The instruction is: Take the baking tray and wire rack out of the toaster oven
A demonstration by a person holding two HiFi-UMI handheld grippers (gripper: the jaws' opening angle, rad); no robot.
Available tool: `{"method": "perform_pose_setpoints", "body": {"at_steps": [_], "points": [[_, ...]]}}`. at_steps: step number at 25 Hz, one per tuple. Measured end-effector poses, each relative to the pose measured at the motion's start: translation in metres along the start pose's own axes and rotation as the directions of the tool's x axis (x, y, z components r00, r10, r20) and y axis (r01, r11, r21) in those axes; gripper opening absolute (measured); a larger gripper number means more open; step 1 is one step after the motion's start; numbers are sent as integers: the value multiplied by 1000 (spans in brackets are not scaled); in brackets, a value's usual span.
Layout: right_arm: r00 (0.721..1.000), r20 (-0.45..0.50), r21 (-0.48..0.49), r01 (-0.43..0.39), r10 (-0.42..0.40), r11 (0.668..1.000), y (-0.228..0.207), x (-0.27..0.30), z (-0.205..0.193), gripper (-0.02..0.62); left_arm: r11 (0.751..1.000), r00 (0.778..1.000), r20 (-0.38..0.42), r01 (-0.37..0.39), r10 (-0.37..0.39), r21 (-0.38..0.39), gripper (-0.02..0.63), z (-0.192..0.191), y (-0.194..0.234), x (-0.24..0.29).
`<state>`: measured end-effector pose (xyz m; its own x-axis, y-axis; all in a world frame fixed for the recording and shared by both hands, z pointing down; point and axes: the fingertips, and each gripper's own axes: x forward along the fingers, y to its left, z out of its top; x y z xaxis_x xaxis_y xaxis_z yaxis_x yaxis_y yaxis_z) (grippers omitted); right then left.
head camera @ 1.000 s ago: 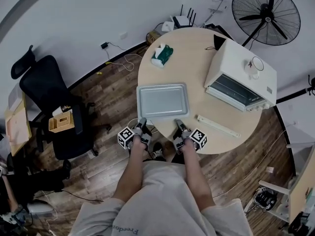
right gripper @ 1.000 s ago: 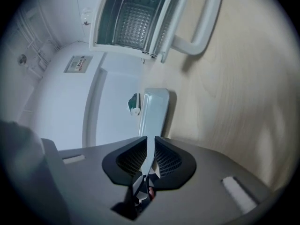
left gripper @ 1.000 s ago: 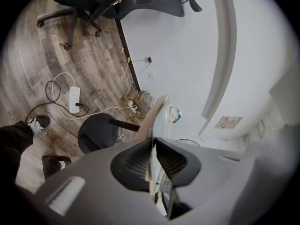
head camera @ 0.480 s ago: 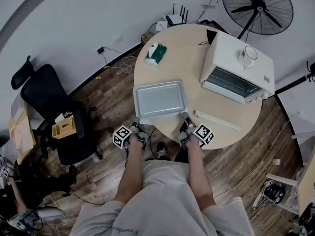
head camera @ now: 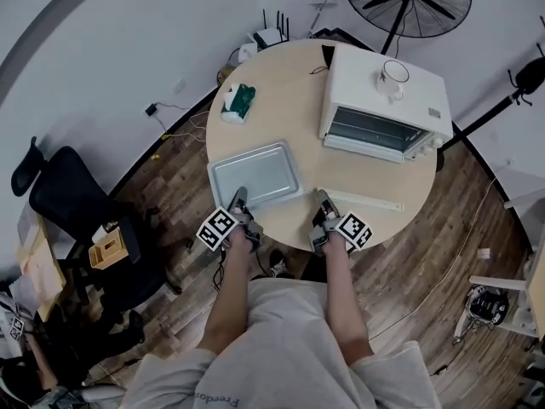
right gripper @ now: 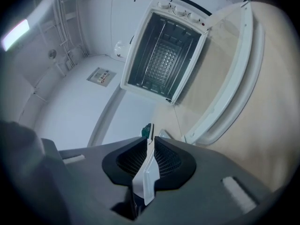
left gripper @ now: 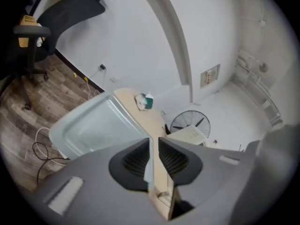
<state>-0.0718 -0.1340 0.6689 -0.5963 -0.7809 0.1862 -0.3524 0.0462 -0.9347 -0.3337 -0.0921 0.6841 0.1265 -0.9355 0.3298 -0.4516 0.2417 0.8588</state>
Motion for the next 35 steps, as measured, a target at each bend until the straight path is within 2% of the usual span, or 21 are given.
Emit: {"method": "perform_pose_setpoints", "body": {"at_steps": [4,7,11,17,25,30,35], "points": [[998,59,-14,6,-6,1000,-2,-18,30,26,991,988,-82,134,-133,14,114,-32,-54,26],[995,100,-31,19,-16,999,-3,-31,51,26,980,972,-135,197,-192,28,62,-55,-86,41],[988,150,-45,40,-32,998,-8,-48,80,26,967,949,-195,254,-247,16,55,-85,-119,62],[974,222,-25,57,-50,998,-19,-70,122,25,957,923,-267,290,-276,13,55,-124,-151,88],[961,274,-7,29,-26,1000,-23,-71,186,0,947,902,-304,323,-306,4,55,-158,-200,132],[954,301,5,-13,11,1000,-20,-59,233,0,944,902,-287,328,-321,-26,55,-173,-229,163],[939,335,46,-104,82,994,-14,-37,270,2,936,904,-244,343,-351,-76,58,-181,-255,198]]}}
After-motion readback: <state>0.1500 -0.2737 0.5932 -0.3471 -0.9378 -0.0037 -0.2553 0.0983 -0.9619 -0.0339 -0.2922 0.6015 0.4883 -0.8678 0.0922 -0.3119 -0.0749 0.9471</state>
